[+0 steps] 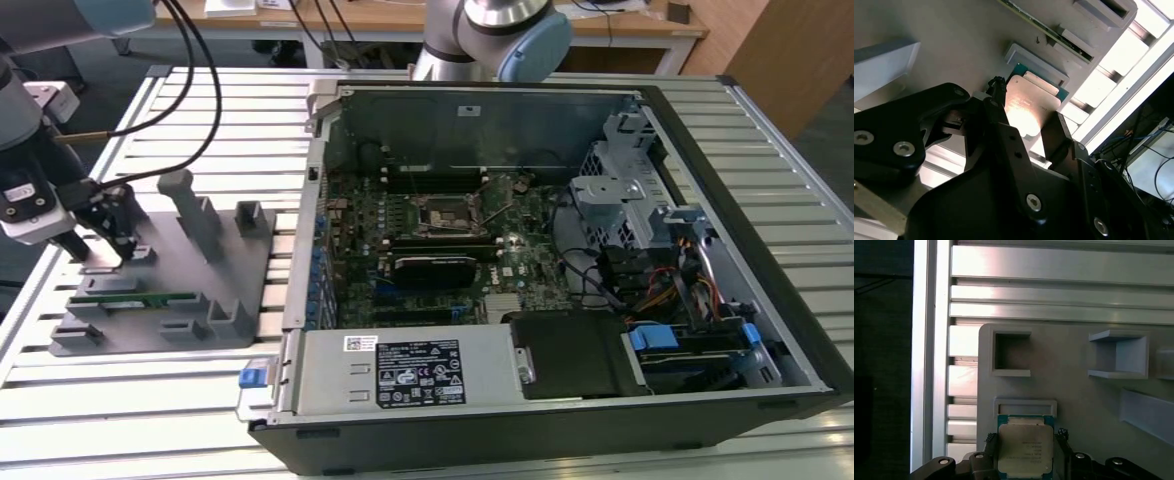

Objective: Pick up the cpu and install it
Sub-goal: 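Pick up the cpu and move it towards the insertion slot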

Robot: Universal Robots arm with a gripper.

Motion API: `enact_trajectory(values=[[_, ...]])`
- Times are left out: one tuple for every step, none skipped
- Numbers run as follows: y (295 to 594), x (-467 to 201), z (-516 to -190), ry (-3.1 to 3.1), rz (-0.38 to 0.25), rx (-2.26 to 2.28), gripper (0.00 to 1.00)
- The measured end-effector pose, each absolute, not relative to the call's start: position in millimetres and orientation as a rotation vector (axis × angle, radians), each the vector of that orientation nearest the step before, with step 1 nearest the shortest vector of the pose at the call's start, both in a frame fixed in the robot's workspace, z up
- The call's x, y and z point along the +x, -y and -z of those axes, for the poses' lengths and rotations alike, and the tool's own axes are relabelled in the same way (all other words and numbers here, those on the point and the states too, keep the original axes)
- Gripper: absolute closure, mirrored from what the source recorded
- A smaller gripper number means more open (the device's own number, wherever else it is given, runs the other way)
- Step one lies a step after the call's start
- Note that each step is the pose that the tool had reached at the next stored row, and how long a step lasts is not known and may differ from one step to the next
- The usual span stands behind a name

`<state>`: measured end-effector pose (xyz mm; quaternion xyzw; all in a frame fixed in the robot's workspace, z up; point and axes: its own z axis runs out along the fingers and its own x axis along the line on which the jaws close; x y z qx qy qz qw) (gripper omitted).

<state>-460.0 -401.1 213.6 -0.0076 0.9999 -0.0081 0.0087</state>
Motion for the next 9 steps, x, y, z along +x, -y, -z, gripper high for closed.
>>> enact_trajectory(values=[[401.0,-460.0,-214.0,-3.124,0.025,-0.024,0.47],[401.0,-460.0,-214.5,-3.124,0.025,-0.024,0.47],[401.0,-460.0,-214.9,-3.124,0.025,-0.024,0.47],[401.0,-460.0,-215.2,-3.124,0.025,-0.024,0.47],[401.0,-460.0,-215.6,-3.124,0.025,-0.024,0.47],[401.0,-460.0,-215.9,-3.124,0.025,-0.024,0.47],[401.0,-460.0,-216.2,-3.124,0.025,-0.024,0.47],[401.0,-460.0,-216.5,-3.124,0.025,-0.024,0.47],[400.9,-460.0,-216.8,-3.124,0.025,-0.024,0.47]])
